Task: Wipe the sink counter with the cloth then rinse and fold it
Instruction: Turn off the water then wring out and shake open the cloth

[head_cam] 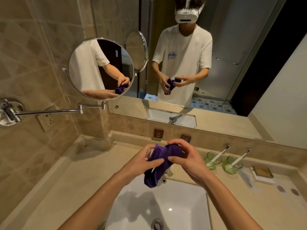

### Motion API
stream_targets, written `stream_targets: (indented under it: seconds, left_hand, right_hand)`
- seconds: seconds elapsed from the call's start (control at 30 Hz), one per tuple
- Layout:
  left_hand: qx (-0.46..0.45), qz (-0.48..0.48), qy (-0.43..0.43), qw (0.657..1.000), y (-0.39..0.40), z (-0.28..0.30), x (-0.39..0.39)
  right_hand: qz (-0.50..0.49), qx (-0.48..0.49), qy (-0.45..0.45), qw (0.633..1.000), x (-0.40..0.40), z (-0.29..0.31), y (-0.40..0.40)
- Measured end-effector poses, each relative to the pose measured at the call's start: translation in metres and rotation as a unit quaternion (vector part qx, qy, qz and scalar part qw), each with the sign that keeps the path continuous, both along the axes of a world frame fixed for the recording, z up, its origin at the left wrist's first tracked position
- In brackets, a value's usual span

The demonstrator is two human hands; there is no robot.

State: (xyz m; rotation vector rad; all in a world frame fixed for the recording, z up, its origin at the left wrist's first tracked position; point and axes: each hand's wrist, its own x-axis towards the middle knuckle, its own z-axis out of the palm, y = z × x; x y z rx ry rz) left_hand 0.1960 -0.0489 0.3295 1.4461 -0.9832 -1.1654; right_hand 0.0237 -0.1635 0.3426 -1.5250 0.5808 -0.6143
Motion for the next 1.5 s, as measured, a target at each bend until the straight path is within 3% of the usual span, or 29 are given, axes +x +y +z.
stream_targets:
  seconds: [0.27,0.47,0.57,1.0,1.17,1.5]
  left_hand:
    - [-0.054,0.0,0.0,0.999,-0.012,0.017,-0.015]
    - [-0.086,0.064,0.016,0.994,-0.018,0.024,-0.017]
    - [-0.107,0.051,0.006,0.993,-0.021,0.034,-0.022]
    - [-0.156,0.023,0.015,0.987,-0.03,0.072,-0.036]
    - [-0.162,0.062,0.007,0.985,-0.031,0.081,-0.031]
    - [-0.165,0.167,-0.086,0.968,-0.024,0.1,0.002]
  right_hand:
    - [-0.023,0.03,-0.042,0.998,-0.021,0.004,-0.005]
    - [-0.019,-0.002,0.013,1.0,-0.045,0.006,-0.014]
    - [0.0,0.002,0.037,0.999,-0.05,0.006,-0.012]
    - [-0.039,-0.124,-0.046,0.99,-0.024,0.057,-0.004]
    - [-0.065,-0.155,-0.047,0.985,-0.02,0.07,-0.009]
    - [-0.071,-0.063,-0.076,0.993,-0.019,0.077,-0.02]
